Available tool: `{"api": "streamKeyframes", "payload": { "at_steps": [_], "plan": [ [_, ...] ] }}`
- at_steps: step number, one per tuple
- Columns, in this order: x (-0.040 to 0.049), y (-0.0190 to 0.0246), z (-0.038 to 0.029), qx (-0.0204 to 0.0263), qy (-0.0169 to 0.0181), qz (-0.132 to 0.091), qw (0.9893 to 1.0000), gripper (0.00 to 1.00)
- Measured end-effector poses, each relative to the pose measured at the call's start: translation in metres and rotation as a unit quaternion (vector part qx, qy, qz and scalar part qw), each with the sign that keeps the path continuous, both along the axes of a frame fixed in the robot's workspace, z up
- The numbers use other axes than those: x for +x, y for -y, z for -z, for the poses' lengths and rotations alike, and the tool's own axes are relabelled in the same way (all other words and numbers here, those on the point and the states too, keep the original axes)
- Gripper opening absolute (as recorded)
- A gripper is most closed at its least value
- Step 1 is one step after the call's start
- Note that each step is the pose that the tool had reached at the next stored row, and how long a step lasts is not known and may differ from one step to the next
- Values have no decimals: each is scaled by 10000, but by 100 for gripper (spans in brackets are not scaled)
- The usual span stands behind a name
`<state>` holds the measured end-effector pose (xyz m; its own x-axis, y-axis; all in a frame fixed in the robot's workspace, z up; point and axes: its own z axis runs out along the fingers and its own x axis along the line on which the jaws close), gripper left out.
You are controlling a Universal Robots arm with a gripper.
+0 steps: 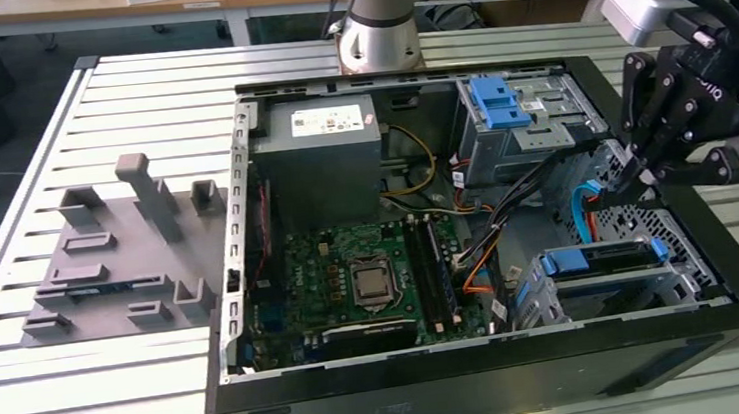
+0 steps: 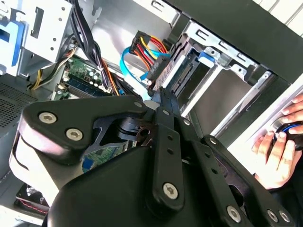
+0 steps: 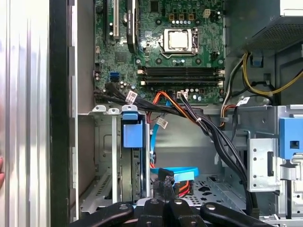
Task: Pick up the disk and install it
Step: 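Insert the first disk wire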
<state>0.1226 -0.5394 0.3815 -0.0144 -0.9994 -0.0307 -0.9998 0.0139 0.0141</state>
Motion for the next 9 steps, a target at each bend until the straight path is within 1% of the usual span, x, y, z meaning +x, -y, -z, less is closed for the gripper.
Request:
{"api": "streamKeyframes", "payload": {
  "at_steps": [9],
  "plan": [
    [61, -79, 8, 0, 1, 0, 10000, 11]
  ]
}}
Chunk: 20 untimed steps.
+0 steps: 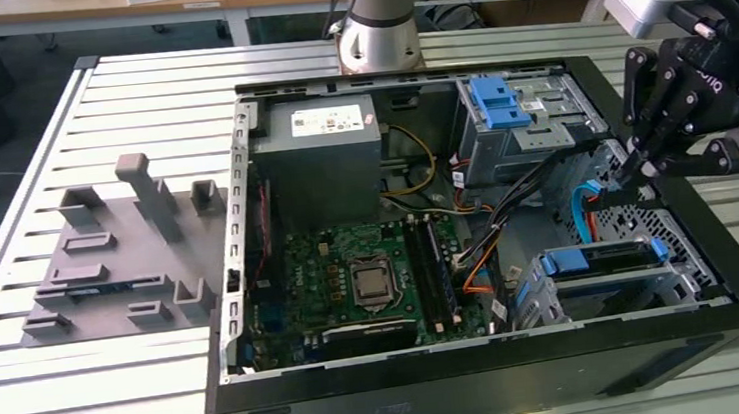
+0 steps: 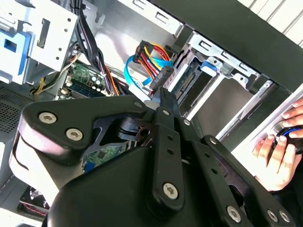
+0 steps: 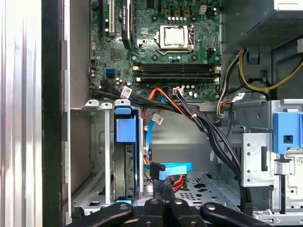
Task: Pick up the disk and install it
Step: 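Insert the first disk wire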
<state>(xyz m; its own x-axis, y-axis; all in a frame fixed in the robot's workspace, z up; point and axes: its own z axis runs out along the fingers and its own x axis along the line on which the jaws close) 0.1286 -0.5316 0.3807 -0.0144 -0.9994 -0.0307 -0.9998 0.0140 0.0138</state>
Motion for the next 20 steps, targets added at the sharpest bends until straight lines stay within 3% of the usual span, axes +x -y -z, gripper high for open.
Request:
{"api": "streamKeyframes", "payload": {
  "at_steps": [10, 20],
  "plan": [
    [64, -102, 8, 0, 1, -1, 10000, 11],
    [70, -109, 8, -1, 1, 0, 10000, 11]
  ]
}}
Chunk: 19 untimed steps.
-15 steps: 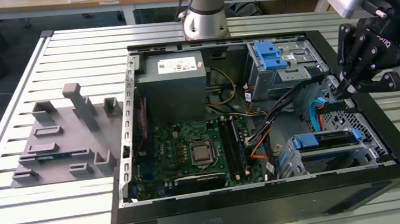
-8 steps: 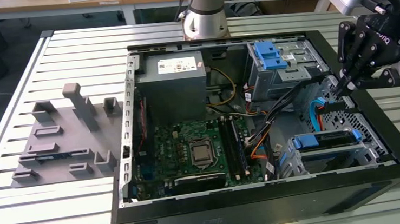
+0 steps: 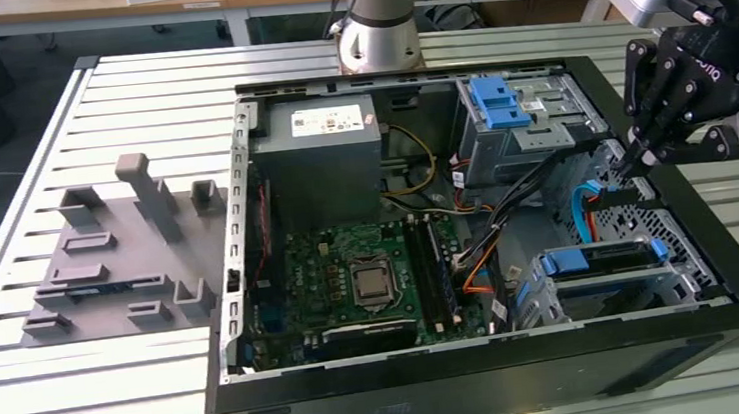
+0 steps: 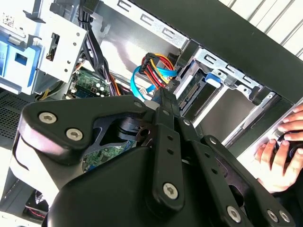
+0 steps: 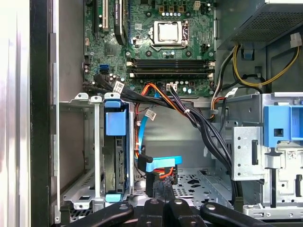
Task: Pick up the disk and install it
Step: 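Insert the first disk wire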
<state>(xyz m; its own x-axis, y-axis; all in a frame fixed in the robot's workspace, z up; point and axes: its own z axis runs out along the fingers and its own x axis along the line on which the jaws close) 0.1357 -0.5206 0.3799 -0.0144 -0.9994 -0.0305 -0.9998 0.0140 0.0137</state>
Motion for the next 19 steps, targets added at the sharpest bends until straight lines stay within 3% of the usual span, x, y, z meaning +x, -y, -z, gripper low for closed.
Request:
{"api": "streamKeyframes", "payload": {
  "at_steps": [7, 19],
  "plan": [
    [0, 0, 0, -3, 0, 0, 10000, 11],
    [-2, -1, 18, -189, 3, 0, 9998, 19]
  ]
}}
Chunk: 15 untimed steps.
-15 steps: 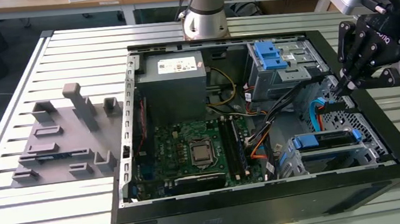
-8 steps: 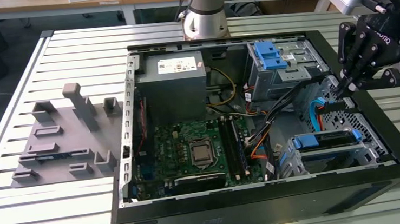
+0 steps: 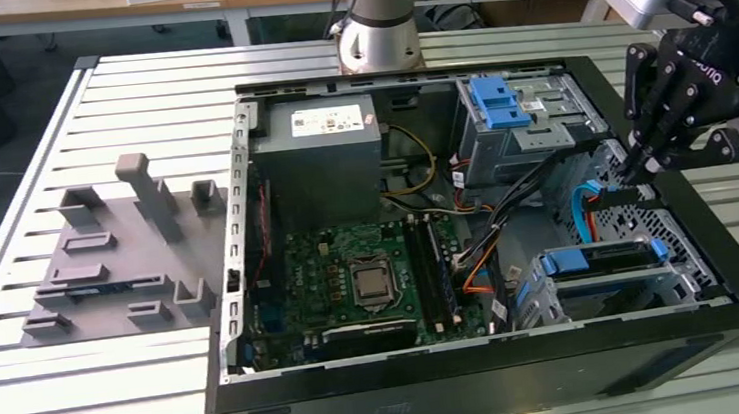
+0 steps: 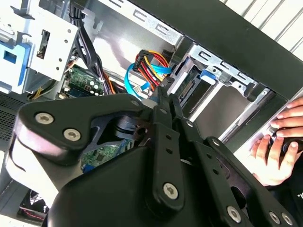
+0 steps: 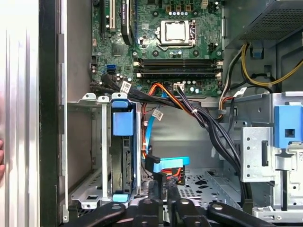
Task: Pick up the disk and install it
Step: 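Insert the first disk wire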
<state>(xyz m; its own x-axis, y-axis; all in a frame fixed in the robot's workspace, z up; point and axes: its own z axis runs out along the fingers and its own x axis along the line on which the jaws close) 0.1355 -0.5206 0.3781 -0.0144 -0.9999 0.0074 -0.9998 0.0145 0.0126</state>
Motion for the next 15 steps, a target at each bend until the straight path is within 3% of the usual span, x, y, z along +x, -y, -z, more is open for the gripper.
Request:
{"api": "streamKeyframes", "payload": {
  "at_steps": [1, 15],
  "plan": [
    [-1, 0, 22, -60, 0, 0, 10000, 25],
    [-2, 1, 65, -72, 0, 0, 10000, 25]
  ]
}}
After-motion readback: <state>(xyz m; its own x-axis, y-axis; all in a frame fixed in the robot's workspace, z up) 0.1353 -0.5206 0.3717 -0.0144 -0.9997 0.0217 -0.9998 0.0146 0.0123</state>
